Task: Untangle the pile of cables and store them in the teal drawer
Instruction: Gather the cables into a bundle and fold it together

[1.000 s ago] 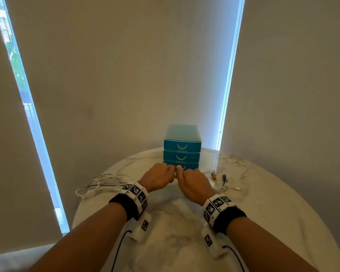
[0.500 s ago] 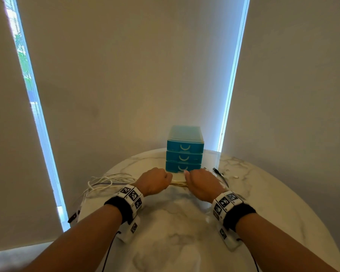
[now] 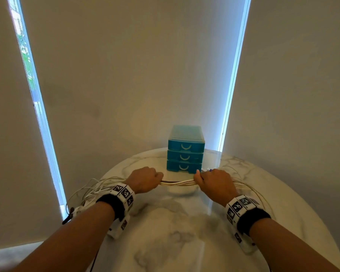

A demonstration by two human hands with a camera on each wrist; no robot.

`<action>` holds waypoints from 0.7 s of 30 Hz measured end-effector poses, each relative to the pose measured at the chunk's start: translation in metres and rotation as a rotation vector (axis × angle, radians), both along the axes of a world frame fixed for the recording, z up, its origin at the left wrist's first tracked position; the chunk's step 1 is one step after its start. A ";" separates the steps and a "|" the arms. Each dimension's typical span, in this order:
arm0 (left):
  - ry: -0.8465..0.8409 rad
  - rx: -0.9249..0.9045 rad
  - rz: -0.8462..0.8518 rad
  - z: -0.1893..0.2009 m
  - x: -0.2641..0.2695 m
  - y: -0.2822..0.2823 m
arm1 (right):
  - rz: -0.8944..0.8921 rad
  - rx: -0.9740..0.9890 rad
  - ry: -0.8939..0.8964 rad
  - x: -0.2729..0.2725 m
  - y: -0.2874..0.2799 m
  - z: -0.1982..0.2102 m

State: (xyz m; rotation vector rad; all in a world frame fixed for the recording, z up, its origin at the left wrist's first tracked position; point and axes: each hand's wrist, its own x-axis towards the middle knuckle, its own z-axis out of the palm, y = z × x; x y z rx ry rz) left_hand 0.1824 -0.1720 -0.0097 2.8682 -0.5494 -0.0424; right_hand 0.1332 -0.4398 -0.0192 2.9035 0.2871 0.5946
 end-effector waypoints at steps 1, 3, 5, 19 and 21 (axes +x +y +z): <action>-0.008 0.011 -0.016 -0.001 -0.001 -0.003 | 0.009 -0.045 0.057 0.001 -0.001 -0.004; -0.014 -0.015 -0.025 0.000 -0.002 -0.009 | 0.048 -0.030 0.132 0.001 0.005 0.000; -0.002 -0.030 -0.042 0.003 -0.003 -0.014 | 0.112 0.123 0.172 0.000 0.020 0.007; 0.223 -0.415 -0.152 0.022 -0.006 0.011 | -0.022 0.058 0.028 0.003 0.056 0.019; 0.180 -0.418 -0.199 0.026 -0.001 0.022 | -0.006 0.189 -0.039 0.011 0.050 0.032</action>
